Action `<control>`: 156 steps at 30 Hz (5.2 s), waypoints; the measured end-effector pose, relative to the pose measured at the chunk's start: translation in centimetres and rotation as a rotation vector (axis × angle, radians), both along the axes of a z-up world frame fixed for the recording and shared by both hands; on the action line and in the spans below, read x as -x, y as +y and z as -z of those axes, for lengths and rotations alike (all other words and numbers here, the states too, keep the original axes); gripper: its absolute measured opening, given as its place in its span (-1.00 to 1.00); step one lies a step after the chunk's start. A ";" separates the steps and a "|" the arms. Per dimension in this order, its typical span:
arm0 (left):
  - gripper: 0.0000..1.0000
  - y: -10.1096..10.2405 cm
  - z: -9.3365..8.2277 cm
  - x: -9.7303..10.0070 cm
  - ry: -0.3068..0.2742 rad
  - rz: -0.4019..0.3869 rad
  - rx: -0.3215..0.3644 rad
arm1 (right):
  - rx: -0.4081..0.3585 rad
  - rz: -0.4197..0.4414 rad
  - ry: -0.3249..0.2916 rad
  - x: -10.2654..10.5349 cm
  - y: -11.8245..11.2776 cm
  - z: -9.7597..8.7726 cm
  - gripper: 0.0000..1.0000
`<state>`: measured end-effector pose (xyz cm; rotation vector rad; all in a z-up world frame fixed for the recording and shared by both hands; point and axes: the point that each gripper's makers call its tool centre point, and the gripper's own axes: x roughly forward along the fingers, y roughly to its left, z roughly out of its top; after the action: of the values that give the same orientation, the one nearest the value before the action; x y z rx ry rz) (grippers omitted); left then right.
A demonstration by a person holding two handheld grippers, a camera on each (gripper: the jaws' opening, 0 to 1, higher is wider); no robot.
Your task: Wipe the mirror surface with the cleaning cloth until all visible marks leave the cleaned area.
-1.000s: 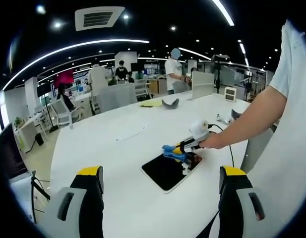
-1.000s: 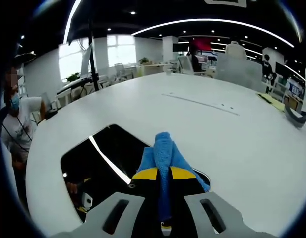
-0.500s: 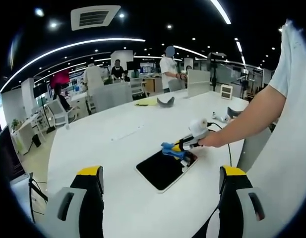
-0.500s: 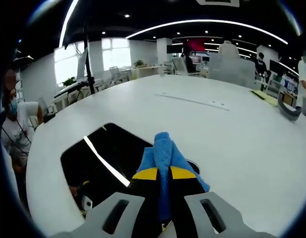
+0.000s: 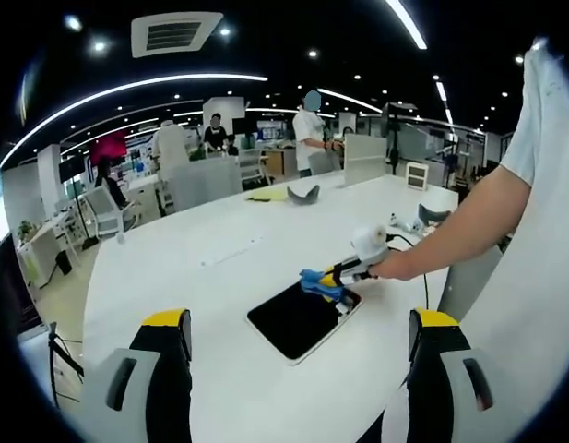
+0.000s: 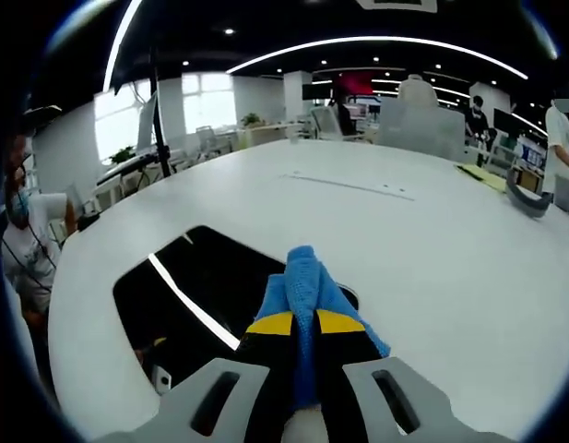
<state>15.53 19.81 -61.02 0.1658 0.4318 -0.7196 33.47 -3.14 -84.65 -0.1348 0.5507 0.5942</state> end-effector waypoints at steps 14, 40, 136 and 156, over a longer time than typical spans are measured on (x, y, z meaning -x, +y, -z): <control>0.98 0.1 0.0 0.4 0.005 0.007 -0.006 | -0.016 0.070 -0.021 0.5 -0.6 0.0 -0.95; 0.98 2.0 0.2 0.6 0.004 0.033 -0.011 | 0.053 0.327 -0.084 1.4 -0.9 -0.6 -0.95; 0.93 7.4 -1.0 3.4 -0.023 -0.131 0.023 | -0.030 0.166 -0.036 3.9 13.5 -0.5 -0.94; 0.92 7.9 -1.0 4.0 -0.028 -0.144 0.013 | -0.035 0.074 -0.025 4.6 16.2 -0.3 -0.94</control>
<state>11.54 27.70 -60.02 0.1309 0.4075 -0.5783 28.86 13.01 -84.38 -0.0885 0.5183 0.5286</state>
